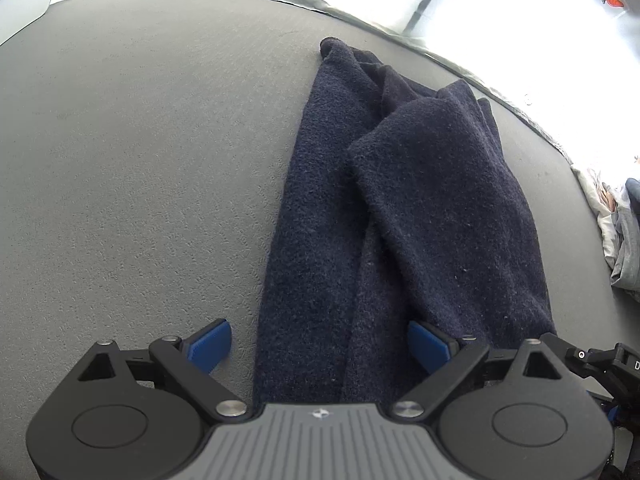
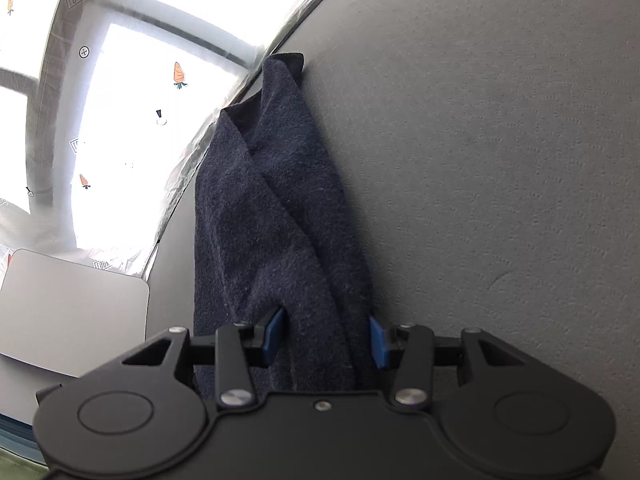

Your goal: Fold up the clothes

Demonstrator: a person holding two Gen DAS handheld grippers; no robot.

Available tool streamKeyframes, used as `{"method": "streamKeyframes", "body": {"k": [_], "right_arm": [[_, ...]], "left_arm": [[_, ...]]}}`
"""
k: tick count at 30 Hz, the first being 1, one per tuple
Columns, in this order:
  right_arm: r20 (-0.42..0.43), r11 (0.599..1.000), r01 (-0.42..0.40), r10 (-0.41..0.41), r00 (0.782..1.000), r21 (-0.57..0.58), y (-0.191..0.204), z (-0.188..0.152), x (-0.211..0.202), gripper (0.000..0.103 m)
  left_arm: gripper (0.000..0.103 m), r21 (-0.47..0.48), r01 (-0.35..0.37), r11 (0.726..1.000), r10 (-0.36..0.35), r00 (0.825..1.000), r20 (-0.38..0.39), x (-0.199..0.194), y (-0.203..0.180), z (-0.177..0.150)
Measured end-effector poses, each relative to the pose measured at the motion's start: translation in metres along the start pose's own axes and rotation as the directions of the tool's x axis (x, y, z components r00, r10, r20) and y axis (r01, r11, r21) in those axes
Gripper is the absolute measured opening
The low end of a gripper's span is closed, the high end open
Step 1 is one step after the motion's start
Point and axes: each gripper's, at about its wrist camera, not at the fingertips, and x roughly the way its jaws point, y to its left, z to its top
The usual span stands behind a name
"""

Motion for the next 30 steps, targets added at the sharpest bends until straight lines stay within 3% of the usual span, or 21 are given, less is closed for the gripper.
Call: {"method": "streamKeyframes", "body": {"k": [3, 6, 7, 9, 12, 25, 26, 28, 30], "right_arm": [[0.002, 1.0, -0.005, 0.005, 1.0, 0.011, 0.001, 0.003, 0.004, 0.045], [-0.006, 1.0, -0.008, 0.008, 1.0, 0.023, 0.0, 0.002, 0.004, 0.035], [-0.008, 1.0, -0.009, 0.009, 1.0, 0.027, 0.0, 0.002, 0.004, 0.034], [-0.014, 0.999, -0.011, 0.011, 1.0, 0.034, 0.0, 0.002, 0.005, 0.032], [-0.028, 0.995, -0.045, 0.048, 0.998, 0.091, -0.008, -0.004, 0.002, 0.032], [-0.095, 0.979, -0.125, 0.142, 0.985, 0.164, -0.026, -0.041, -0.014, 0.036], [-0.092, 0.98, -0.132, 0.146, 0.985, 0.149, -0.024, -0.043, -0.015, 0.033], [-0.081, 0.981, -0.151, 0.162, 0.983, 0.125, -0.021, -0.046, -0.019, 0.026], [-0.06, 0.974, -0.19, 0.199, 0.978, 0.124, -0.019, -0.047, -0.025, 0.021]], "left_arm": [[0.088, -0.032, 0.029, 0.999, -0.029, 1.0, 0.007, -0.001, 0.005, 0.004], [0.066, -0.067, 0.051, 0.996, -0.05, 0.999, 0.019, -0.004, 0.015, 0.006], [0.052, -0.087, 0.084, 0.993, -0.083, 0.996, 0.016, -0.005, 0.021, 0.005], [0.043, -0.143, 0.153, 0.978, -0.154, 0.988, 0.008, -0.005, 0.032, 0.001], [0.041, -0.184, 0.189, 0.965, -0.191, 0.982, 0.008, -0.009, 0.041, -0.008], [0.042, -0.174, 0.265, 0.948, -0.276, 0.96, -0.039, -0.025, 0.054, -0.043], [0.041, -0.175, 0.267, 0.948, -0.278, 0.96, -0.039, -0.026, 0.054, -0.044], [0.029, -0.198, 0.275, 0.941, -0.287, 0.957, -0.037, -0.027, 0.054, -0.047], [0.027, -0.252, 0.291, 0.923, -0.307, 0.951, -0.025, -0.031, 0.057, -0.05]]}}
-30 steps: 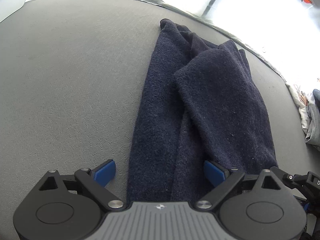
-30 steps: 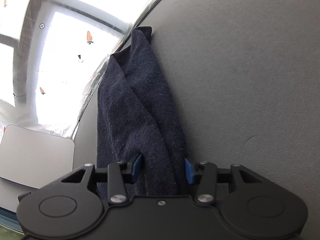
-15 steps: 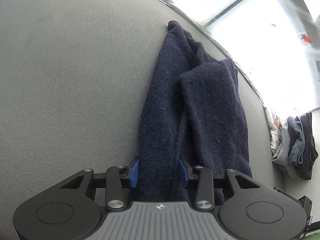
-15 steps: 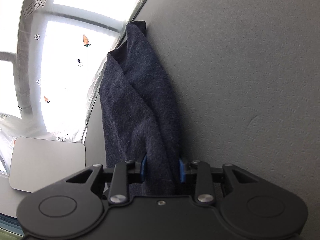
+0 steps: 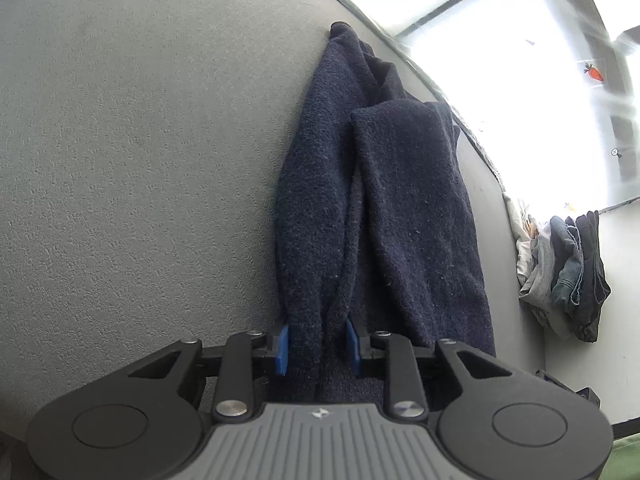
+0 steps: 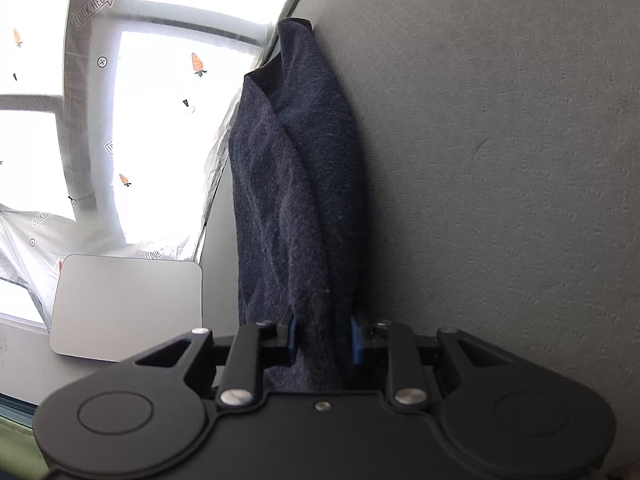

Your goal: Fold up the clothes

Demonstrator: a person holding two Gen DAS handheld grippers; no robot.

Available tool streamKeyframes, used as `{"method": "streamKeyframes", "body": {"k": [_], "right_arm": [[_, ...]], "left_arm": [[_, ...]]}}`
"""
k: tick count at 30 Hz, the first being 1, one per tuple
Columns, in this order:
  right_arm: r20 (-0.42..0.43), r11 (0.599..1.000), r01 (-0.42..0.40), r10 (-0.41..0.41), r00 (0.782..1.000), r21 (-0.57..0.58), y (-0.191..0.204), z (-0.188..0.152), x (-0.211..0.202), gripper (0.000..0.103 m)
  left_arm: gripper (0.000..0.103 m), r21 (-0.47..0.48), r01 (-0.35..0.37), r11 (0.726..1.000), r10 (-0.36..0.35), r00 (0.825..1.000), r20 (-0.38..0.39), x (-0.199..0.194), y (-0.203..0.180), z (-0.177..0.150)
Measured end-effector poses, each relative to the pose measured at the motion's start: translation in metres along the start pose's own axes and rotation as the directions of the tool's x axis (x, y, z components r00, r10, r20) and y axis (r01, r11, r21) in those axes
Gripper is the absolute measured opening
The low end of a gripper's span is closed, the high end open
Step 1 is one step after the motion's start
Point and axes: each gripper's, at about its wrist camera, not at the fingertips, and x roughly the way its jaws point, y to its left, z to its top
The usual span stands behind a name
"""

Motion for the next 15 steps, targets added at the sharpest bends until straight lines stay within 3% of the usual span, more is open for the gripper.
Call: {"method": "streamKeyframes", "body": {"k": [5, 8, 12, 15], "right_arm": [[0.039, 0.994, -0.092, 0.09, 0.995, 0.063, -0.003, -0.005, -0.022, 0.018], [0.083, 0.973, -0.18, 0.17, 0.982, 0.141, -0.006, -0.007, -0.04, 0.018], [0.155, 0.926, -0.299, 0.269, 0.951, 0.228, -0.006, -0.008, -0.067, 0.015], [0.173, 0.928, -0.31, 0.277, 0.945, 0.208, 0.002, -0.007, -0.082, 0.015]], "left_arm": [[0.017, -0.133, 0.124, 0.983, -0.121, 0.992, 0.032, -0.022, 0.0, -0.013], [0.012, -0.21, 0.228, 0.951, -0.22, 0.973, 0.062, -0.038, -0.006, -0.017], [0.011, -0.178, 0.31, 0.934, -0.294, 0.95, 0.108, -0.064, -0.028, -0.02], [0.011, -0.14, 0.326, 0.935, -0.311, 0.943, 0.116, -0.073, -0.042, -0.024]]}}
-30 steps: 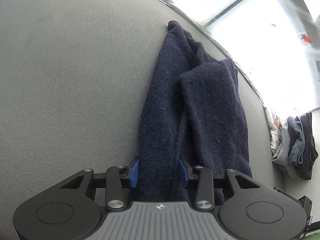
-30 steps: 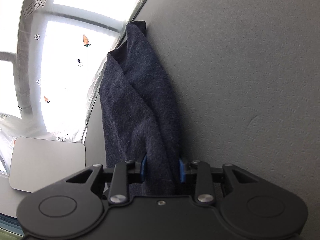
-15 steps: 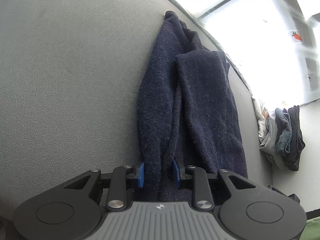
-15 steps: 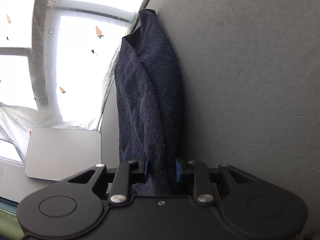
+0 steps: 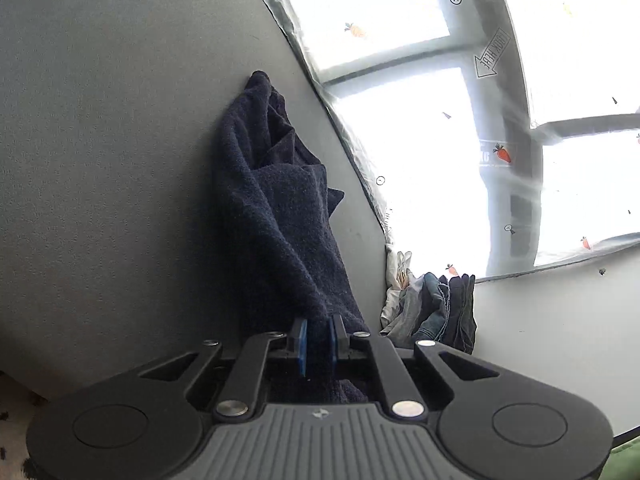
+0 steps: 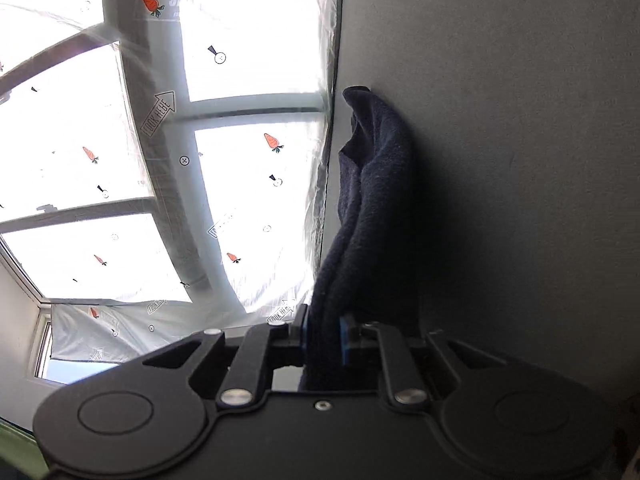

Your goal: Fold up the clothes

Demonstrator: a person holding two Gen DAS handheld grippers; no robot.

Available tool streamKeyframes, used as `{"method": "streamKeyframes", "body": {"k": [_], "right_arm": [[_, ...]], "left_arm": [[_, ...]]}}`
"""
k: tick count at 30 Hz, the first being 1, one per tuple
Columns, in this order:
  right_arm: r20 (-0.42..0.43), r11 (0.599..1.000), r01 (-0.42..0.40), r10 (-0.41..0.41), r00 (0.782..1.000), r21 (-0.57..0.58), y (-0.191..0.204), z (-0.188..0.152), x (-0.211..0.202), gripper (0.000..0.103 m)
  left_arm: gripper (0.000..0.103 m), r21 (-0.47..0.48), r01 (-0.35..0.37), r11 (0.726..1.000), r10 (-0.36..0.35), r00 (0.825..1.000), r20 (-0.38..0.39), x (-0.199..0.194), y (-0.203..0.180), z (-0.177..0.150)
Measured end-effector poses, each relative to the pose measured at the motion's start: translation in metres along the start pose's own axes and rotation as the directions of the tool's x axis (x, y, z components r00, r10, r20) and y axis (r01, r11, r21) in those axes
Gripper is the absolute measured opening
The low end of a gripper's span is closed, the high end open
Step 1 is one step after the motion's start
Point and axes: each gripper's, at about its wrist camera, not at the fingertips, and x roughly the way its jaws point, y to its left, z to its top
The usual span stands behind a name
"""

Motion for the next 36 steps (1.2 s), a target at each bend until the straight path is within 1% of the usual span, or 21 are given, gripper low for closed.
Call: {"method": "streamKeyframes", "body": {"k": [1, 2, 4, 6, 7, 10, 13, 19, 23, 28, 32, 36], "right_arm": [[-0.001, 1.0, 0.005, -0.005, 1.0, -0.012, 0.004, 0.0, -0.001, 0.015], [-0.003, 1.0, 0.015, -0.015, 1.0, -0.021, 0.006, 0.0, -0.002, 0.014], [-0.006, 1.0, 0.019, -0.019, 1.0, -0.01, 0.008, 0.0, -0.002, 0.014], [-0.008, 1.0, -0.006, 0.006, 1.0, 0.011, 0.01, 0.002, 0.001, 0.014], [-0.007, 1.0, -0.021, 0.021, 1.0, 0.016, 0.013, 0.003, 0.002, 0.014], [0.006, 0.997, -0.067, 0.067, 0.998, 0.023, 0.022, 0.01, 0.011, 0.014], [0.028, 0.993, -0.111, 0.109, 0.994, 0.044, 0.029, 0.02, 0.02, 0.014], [0.066, 0.988, -0.134, 0.128, 0.99, 0.082, 0.032, 0.041, 0.04, 0.014], [0.091, 0.985, -0.131, 0.121, 0.988, 0.111, 0.031, 0.057, 0.063, 0.014], [0.123, 0.98, -0.122, 0.104, 0.987, 0.154, 0.024, 0.079, 0.084, 0.014], [0.135, 0.977, -0.102, 0.078, 0.988, 0.185, 0.02, 0.094, 0.107, 0.014], [0.141, 0.973, -0.058, 0.026, 0.99, 0.224, 0.016, 0.104, 0.134, 0.014]], "left_arm": [[0.01, 0.017, -0.009, 1.0, 0.009, 1.0, 0.001, -0.001, -0.003, -0.002], [0.01, 0.013, -0.014, 1.0, 0.014, 1.0, 0.004, -0.001, -0.003, -0.002], [0.009, -0.039, -0.015, 0.999, 0.016, 1.0, 0.017, -0.004, 0.002, -0.001], [0.009, -0.088, -0.009, 0.996, 0.012, 0.999, 0.035, -0.007, 0.006, 0.001], [0.008, -0.102, 0.005, 0.995, 0.0, 0.999, 0.054, -0.01, 0.005, 0.004], [0.008, -0.103, 0.04, 0.994, -0.029, 0.994, 0.108, -0.015, -0.003, 0.017], [0.008, -0.102, 0.069, 0.992, -0.054, 0.988, 0.144, -0.013, -0.012, 0.033], [0.008, -0.094, 0.08, 0.992, -0.065, 0.986, 0.156, 0.009, -0.024, 0.061], [0.008, -0.095, 0.08, 0.992, -0.066, 0.987, 0.147, 0.031, -0.027, 0.08], [0.009, -0.136, 0.075, 0.988, -0.056, 0.988, 0.143, 0.055, -0.019, 0.11], [0.009, -0.163, 0.047, 0.985, -0.024, 0.99, 0.14, 0.079, -0.014, 0.137], [0.009, -0.204, 0.012, 0.979, 0.015, 0.991, 0.132, 0.106, -0.003, 0.162]]}}
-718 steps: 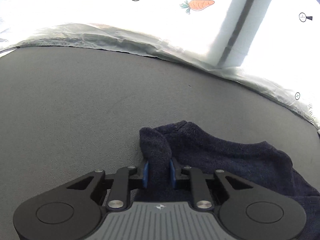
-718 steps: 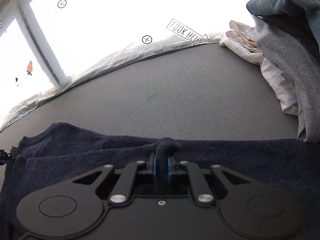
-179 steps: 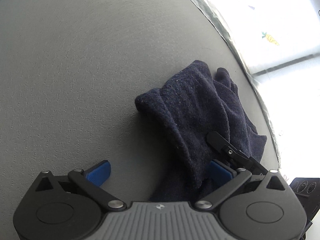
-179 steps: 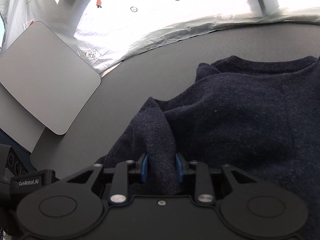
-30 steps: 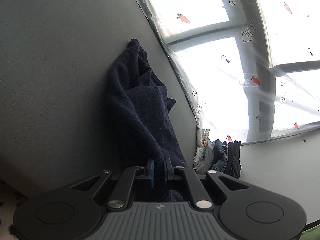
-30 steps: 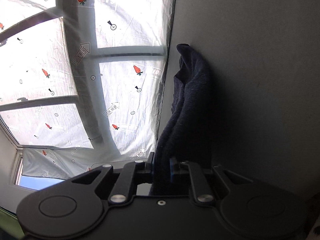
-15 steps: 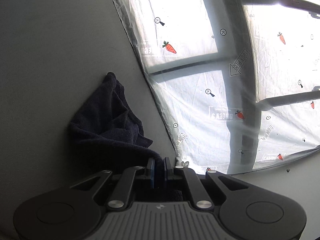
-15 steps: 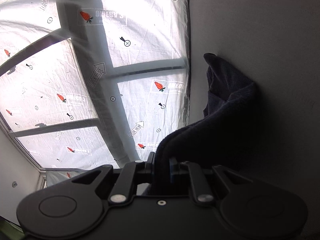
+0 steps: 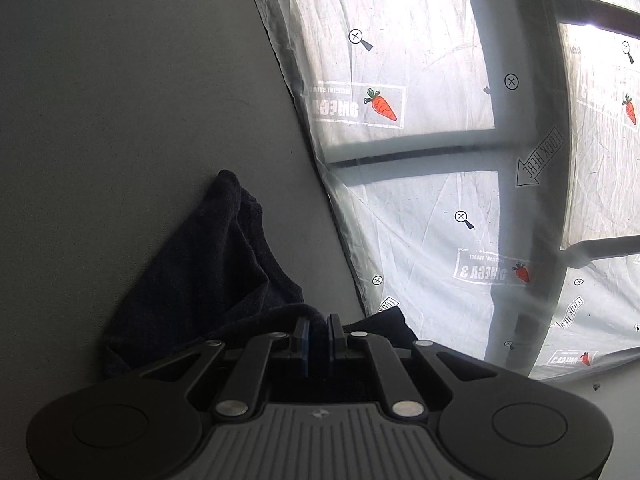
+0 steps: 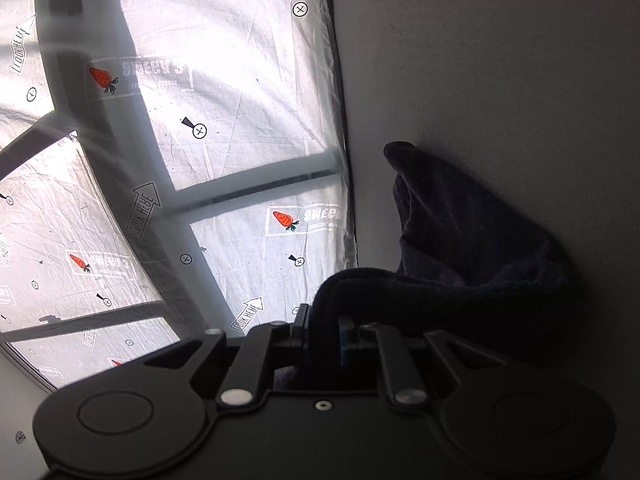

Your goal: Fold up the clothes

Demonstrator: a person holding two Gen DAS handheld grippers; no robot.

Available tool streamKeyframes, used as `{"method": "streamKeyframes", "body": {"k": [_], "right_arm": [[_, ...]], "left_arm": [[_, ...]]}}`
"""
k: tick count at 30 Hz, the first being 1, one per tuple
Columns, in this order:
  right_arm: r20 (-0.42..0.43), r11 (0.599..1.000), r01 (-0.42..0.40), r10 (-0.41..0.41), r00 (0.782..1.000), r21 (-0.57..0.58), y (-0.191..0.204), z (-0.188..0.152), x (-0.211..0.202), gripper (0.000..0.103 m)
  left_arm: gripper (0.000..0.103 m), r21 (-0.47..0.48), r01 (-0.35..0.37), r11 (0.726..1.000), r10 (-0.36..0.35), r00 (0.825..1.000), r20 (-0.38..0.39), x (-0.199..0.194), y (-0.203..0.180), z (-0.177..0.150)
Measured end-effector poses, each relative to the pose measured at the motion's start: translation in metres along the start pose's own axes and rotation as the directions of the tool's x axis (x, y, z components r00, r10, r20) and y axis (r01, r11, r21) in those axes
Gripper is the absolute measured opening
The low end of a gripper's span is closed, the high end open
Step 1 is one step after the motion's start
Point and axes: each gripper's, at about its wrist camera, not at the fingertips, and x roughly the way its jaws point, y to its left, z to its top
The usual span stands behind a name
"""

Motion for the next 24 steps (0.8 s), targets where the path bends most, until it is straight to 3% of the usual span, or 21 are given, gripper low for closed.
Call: {"method": "streamKeyframes", "body": {"k": [4, 11, 14, 16, 17, 18, 20, 22, 24], "right_arm": [[0.022, 0.997, 0.048, -0.049, 0.999, 0.067, -0.01, 0.015, 0.023, 0.015], [0.034, 0.985, 0.153, -0.156, 0.987, 0.078, -0.012, 0.037, 0.056, 0.038], [0.038, 0.983, 0.171, -0.169, 0.985, -0.062, 0.008, 0.036, 0.058, 0.064], [0.045, 0.965, 0.175, -0.169, 0.985, -0.196, 0.026, 0.032, 0.058, 0.069], [0.049, 0.945, 0.188, -0.182, 0.982, -0.268, 0.035, 0.028, 0.058, 0.076], [0.05, 0.917, 0.208, -0.203, 0.978, -0.341, 0.043, 0.024, 0.059, 0.086], [0.052, 0.835, 0.26, -0.269, 0.962, -0.485, 0.058, 0.011, 0.065, 0.091], [0.079, 0.684, 0.335, -0.376, 0.923, -0.648, 0.067, -0.008, 0.077, 0.095], [0.142, 0.482, 0.398, -0.484, 0.864, -0.781, 0.066, -0.03, 0.093, 0.098]], "left_arm": [[0.009, -0.056, -0.045, 0.997, 0.045, 0.999, 0.005, 0.03, 0.012, 0.02], [0.015, -0.102, -0.137, 0.985, 0.136, 0.991, -0.016, 0.066, 0.027, 0.042], [0.041, -0.051, -0.15, 0.987, 0.152, 0.988, 0.032, 0.065, 0.02, 0.048], [0.064, 0.019, -0.173, 0.985, 0.171, 0.983, 0.07, 0.06, 0.01, 0.052], [0.066, 0.066, -0.193, 0.979, 0.188, 0.979, 0.083, 0.057, 0.003, 0.053], [0.071, 0.124, -0.22, 0.967, 0.21, 0.973, 0.094, 0.056, -0.003, 0.053], [0.083, 0.245, -0.277, 0.929, 0.256, 0.96, 0.114, 0.055, -0.017, 0.049], [0.087, 0.383, -0.338, 0.86, 0.313, 0.941, 0.129, 0.06, -0.03, 0.037], [0.087, 0.517, -0.382, 0.766, 0.368, 0.92, 0.136, 0.07, -0.038, 0.021]]}}
